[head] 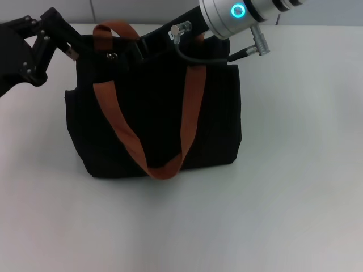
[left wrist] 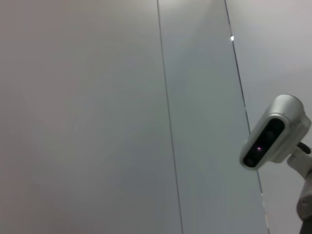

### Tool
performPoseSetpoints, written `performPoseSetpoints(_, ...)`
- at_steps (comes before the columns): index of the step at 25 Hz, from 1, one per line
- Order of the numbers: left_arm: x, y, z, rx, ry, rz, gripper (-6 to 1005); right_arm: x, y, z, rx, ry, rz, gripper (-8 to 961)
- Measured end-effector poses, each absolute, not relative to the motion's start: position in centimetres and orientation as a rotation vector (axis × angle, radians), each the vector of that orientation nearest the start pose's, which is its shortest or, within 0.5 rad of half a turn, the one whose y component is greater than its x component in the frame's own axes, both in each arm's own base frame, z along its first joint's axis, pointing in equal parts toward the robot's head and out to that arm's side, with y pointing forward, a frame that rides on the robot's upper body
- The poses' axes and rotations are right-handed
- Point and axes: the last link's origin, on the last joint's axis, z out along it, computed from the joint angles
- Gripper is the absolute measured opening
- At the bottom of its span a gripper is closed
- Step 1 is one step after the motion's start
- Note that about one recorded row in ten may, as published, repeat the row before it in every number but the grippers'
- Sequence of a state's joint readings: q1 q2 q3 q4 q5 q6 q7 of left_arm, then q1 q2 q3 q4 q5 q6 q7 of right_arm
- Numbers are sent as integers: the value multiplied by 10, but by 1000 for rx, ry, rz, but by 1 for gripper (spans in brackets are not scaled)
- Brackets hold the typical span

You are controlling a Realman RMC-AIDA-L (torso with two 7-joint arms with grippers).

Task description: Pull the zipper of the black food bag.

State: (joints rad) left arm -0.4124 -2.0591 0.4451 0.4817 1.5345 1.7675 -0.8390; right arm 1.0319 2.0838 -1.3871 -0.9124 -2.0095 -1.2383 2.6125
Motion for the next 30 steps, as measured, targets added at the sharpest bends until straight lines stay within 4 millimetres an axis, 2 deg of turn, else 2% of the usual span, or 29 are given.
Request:
performPoseSetpoints(11,-281,303,68,-2073,-136,-1154,23,34,401,-50,-2793,1073,213,14)
performPoseSetpoints(18,-282,306,69,-2068,-138,-1142,24,49,398,-38,-2727,1097,196,18)
performPoseSetpoints(27,-282,310,70,-2065,-140,-1129,24,77,395,-7,-2599,1145,245,24)
performPoseSetpoints(30,-282,310,70,-2065,-140,-1128,24,82,395,-3,-2577,1159,253,26)
